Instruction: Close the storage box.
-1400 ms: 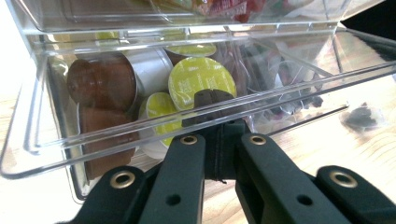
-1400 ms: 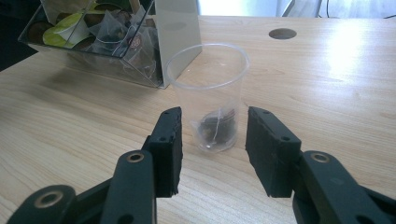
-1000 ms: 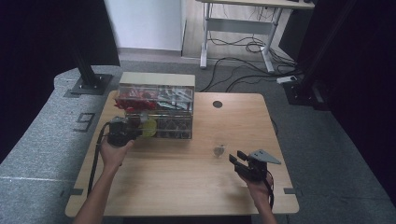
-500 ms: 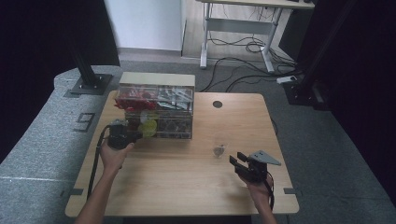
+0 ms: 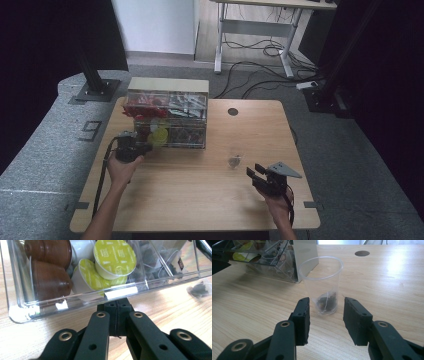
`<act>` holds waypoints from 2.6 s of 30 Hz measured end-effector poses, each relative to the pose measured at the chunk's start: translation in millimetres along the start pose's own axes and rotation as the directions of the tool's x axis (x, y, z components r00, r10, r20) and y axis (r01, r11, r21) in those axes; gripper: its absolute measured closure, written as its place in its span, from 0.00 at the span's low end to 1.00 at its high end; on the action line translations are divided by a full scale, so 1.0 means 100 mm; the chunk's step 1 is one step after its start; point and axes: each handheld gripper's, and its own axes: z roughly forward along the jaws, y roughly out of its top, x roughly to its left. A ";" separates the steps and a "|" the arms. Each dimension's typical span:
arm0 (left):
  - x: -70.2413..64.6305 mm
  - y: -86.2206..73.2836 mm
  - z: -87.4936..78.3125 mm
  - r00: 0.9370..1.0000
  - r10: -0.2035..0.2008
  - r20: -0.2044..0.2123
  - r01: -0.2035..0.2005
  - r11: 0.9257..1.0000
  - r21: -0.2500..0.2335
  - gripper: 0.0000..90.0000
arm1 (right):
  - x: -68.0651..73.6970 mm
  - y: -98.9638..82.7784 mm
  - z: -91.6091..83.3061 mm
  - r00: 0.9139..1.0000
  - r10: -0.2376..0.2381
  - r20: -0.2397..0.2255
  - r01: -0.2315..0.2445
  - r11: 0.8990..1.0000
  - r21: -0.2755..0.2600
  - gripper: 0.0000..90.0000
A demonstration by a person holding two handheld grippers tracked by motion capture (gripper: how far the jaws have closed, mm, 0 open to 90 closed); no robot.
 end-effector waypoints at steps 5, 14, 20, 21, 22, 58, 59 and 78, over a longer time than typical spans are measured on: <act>0.01 -0.04 0.03 1.000 -0.007 0.014 0.006 1.000 0.008 1.00 | -0.01 -0.01 0.00 1.000 0.001 0.001 -0.001 1.000 0.003 0.62; 0.00 -0.10 0.04 1.000 0.010 0.004 -0.011 1.000 0.029 0.99 | 0.00 -0.03 0.02 1.000 -0.001 0.000 0.001 1.000 0.009 0.62; -0.01 -0.09 0.05 1.000 0.014 0.006 -0.014 0.999 0.032 0.99 | 0.00 -0.04 0.03 1.000 0.001 0.001 -0.001 1.000 0.010 0.62; -0.01 -0.09 0.06 1.000 0.014 0.004 -0.014 0.999 0.032 0.99 | 0.01 -0.04 0.03 1.000 0.001 0.001 -0.001 1.000 0.012 0.62; -0.02 -0.09 0.06 1.000 0.016 0.005 -0.016 0.999 0.032 0.99 | 0.01 -0.04 0.04 1.000 0.000 0.000 0.000 1.000 0.011 0.62; -0.42 -0.67 -0.31 0.987 0.156 0.025 -0.155 0.986 -0.054 0.50 | -0.09 -0.14 -0.08 1.000 0.000 -0.005 0.000 1.000 0.018 0.45; -0.42 -0.71 -0.31 0.988 0.153 0.029 -0.151 0.987 -0.056 0.49 | -0.11 -0.16 -0.10 1.000 -0.004 -0.006 0.004 1.000 0.016 0.44; -0.41 -1.23 -0.20 0.980 0.199 0.004 -0.199 0.979 0.043 0.47 | -0.42 -0.54 -0.09 0.999 0.005 0.053 -0.010 0.996 0.085 0.43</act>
